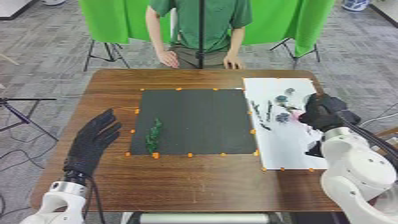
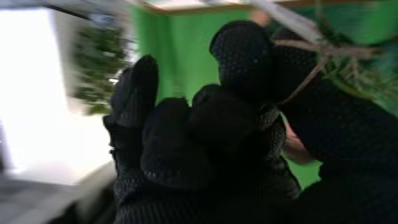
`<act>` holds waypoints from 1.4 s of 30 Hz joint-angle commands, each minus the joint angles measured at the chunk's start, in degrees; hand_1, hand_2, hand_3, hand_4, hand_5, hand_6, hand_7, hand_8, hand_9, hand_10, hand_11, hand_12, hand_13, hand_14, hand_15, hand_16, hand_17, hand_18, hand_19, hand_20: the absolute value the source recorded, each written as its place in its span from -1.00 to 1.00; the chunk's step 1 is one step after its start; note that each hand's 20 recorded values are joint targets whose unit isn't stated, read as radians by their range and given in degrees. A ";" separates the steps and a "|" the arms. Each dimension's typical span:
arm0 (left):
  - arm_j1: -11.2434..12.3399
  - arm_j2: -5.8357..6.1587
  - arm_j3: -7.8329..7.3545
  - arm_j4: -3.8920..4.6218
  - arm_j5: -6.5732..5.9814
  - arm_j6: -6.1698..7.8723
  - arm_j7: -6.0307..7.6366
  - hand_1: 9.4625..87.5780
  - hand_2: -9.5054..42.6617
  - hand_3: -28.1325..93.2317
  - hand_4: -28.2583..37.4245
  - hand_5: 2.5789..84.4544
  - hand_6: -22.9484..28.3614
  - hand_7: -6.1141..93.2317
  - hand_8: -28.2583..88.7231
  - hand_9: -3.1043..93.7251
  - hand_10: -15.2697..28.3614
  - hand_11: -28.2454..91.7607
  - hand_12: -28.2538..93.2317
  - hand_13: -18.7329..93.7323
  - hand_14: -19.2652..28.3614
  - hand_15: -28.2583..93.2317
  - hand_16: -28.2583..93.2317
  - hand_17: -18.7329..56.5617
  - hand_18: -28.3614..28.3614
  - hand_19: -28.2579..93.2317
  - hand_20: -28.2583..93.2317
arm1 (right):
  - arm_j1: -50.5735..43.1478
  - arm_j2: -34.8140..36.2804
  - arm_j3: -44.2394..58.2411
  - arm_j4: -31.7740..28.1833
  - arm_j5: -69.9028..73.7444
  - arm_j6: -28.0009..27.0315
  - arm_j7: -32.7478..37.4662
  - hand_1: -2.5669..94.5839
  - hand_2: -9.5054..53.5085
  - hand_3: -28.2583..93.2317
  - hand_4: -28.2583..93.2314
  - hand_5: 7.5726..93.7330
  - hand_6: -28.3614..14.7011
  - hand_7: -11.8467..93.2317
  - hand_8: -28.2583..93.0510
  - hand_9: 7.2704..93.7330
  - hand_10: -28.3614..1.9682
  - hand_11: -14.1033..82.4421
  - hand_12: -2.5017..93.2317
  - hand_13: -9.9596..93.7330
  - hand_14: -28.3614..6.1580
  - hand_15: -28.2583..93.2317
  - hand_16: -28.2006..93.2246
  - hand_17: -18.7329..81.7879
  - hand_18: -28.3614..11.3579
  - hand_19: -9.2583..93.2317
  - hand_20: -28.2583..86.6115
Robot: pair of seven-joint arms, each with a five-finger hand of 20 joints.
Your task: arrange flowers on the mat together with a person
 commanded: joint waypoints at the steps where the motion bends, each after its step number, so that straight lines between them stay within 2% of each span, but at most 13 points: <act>1: 1.03 0.00 0.10 -0.10 -0.11 0.73 -0.96 -0.57 -0.70 0.61 -1.00 -0.30 0.05 -0.48 -0.70 -0.49 0.23 -0.11 -0.33 -0.27 0.41 -0.14 -0.57 -0.76 0.77 0.21 -0.49 | 15.53 -3.39 -12.49 0.46 0.34 -3.60 -6.11 -0.09 -1.00 0.85 -0.82 0.56 0.21 0.41 -0.33 0.66 0.20 0.80 0.07 0.60 -0.03 0.98 0.06 0.04 -0.54 0.80 0.17; 6: 0.55 0.34 0.60 0.14 -0.23 0.87 -1.21 -0.57 -0.70 0.61 -1.00 -0.30 0.06 -0.49 -0.70 -0.49 0.23 -0.11 -0.33 -0.27 0.41 -0.14 -0.57 -0.76 0.77 0.21 -0.49 | 23.97 -8.13 -23.33 6.13 -1.10 -7.85 -9.37 -0.10 -1.00 0.85 -0.81 0.55 0.20 0.43 -0.32 0.65 0.20 0.82 0.07 0.60 -0.04 1.00 0.06 0.04 -0.54 0.80 0.18; 12: -0.13 0.40 1.17 0.41 0.08 0.73 -1.96 -0.58 -0.70 0.62 -1.00 -0.30 0.06 -0.49 -0.70 -0.49 0.23 -0.11 -0.33 -0.27 0.41 -0.14 -0.57 -0.76 0.76 0.21 -0.49 | 30.39 -13.14 -31.94 14.90 -4.85 -10.76 -9.55 -0.09 -1.00 0.84 -0.82 0.55 0.19 0.43 -0.33 0.65 0.18 0.81 0.06 0.60 -0.04 1.00 0.05 0.03 -0.54 0.80 0.18; 16: -0.25 0.50 1.50 0.64 0.02 0.63 -1.92 -0.58 -0.70 0.61 -1.00 -0.30 0.06 -0.49 -0.70 -0.49 0.23 -0.11 -0.33 -0.27 0.41 -0.14 -0.57 -0.76 0.76 0.21 -0.49 | 30.99 -14.82 -35.69 19.33 -9.05 -5.85 -10.10 -0.09 -1.00 0.85 -0.82 0.57 0.19 0.42 -0.34 0.66 0.18 0.81 0.04 0.60 -0.04 1.00 0.04 0.04 -0.54 0.81 0.17; 20: -0.31 0.48 1.67 0.76 0.06 0.17 -1.97 -0.57 -0.70 0.61 -1.00 -0.30 0.06 -0.49 -0.70 -0.49 0.23 -0.11 -0.33 -0.27 0.41 -0.15 -0.57 -0.76 0.76 0.21 -0.49 | 31.78 -16.26 -38.92 23.17 -12.06 -5.00 -8.36 -0.09 -1.00 0.85 -0.82 0.59 0.21 0.41 -0.34 0.69 0.17 0.81 0.03 0.63 -0.03 1.00 0.03 0.06 -0.56 0.82 0.17; 29: -0.58 0.92 1.98 1.05 0.18 -0.62 -2.19 -0.57 -0.70 0.61 -1.00 -0.30 0.06 -0.48 -0.70 -0.49 0.23 -0.11 -0.33 -0.27 0.41 -0.14 -0.57 -0.76 0.76 0.21 -0.49 | 30.94 -19.43 -42.14 25.83 -13.02 -10.76 -5.57 -0.11 -1.00 0.84 -0.84 0.64 0.25 0.37 -0.32 0.72 0.17 0.80 0.02 0.66 -0.01 1.00 0.01 0.08 -0.60 0.85 0.15; 35: -1.21 1.16 2.51 1.34 0.26 -1.24 -2.70 -0.57 -0.70 0.61 -1.00 -0.30 0.06 -0.48 -0.70 -0.49 0.23 -0.11 -0.33 -0.27 0.42 -0.15 -0.57 -0.76 0.76 0.21 -0.49 | 30.69 -22.55 -42.90 26.64 -11.85 -11.14 -4.57 -0.20 -0.99 0.86 -0.86 0.75 0.35 0.28 -0.34 0.80 0.25 0.75 0.01 0.74 0.08 0.98 -0.02 0.16 -0.62 0.90 0.12; 36: -1.29 1.21 2.58 1.39 0.32 -1.29 -2.73 -0.57 -0.70 0.61 -1.00 -0.30 0.06 -0.48 -0.70 -0.49 0.23 -0.11 -0.33 -0.27 0.42 -0.15 -0.57 -0.76 0.76 0.21 -0.49 | 30.68 -23.11 -42.83 26.75 -11.26 -11.06 -4.28 -0.21 -0.98 0.87 -0.87 0.76 0.36 0.27 -0.36 0.81 0.26 0.75 0.01 0.75 0.09 0.97 -0.03 0.17 -0.62 0.91 0.10; 37: -1.41 1.29 2.67 1.45 0.36 -1.34 -2.88 -0.57 -0.70 0.61 -1.00 -0.30 0.06 -0.48 -0.70 -0.49 0.23 -0.11 -0.33 -0.27 0.42 -0.15 -0.57 -0.76 0.76 0.21 -0.49 | 30.51 -23.62 -42.56 26.80 -11.17 -11.16 -4.06 -0.26 -0.94 0.88 -0.89 0.78 0.38 0.30 -0.57 0.82 0.27 0.73 0.01 0.76 0.10 0.96 -0.03 0.18 -0.63 0.94 0.06; 38: -1.58 1.40 2.80 1.54 0.32 -1.33 -2.93 -0.57 -0.70 0.61 -1.00 -0.30 0.06 -0.48 -0.70 -0.49 0.23 -0.11 -0.33 -0.27 0.41 -0.15 -0.57 -0.76 0.76 0.21 -0.49 | 30.45 -24.11 -42.49 26.94 -10.79 -10.46 -3.73 -0.29 -0.93 0.86 -0.90 0.81 0.40 0.31 -0.69 0.83 0.28 0.72 0.01 0.77 0.11 0.96 -0.03 0.19 -0.63 0.95 0.04; 42: -1.96 1.82 3.26 1.73 0.21 -1.52 -3.28 -0.57 -0.70 0.61 -1.00 -0.30 0.06 -0.48 -0.70 -0.49 0.23 -0.11 -0.33 -0.27 0.41 -0.15 -0.57 -0.76 0.76 0.21 -0.49 | 30.39 -26.64 -41.62 27.71 -9.42 -9.62 -2.29 -0.43 -0.81 0.80 -0.94 0.84 0.40 0.27 -0.73 0.86 0.31 0.69 0.01 0.81 0.16 0.93 -0.03 0.22 -0.66 0.98 0.02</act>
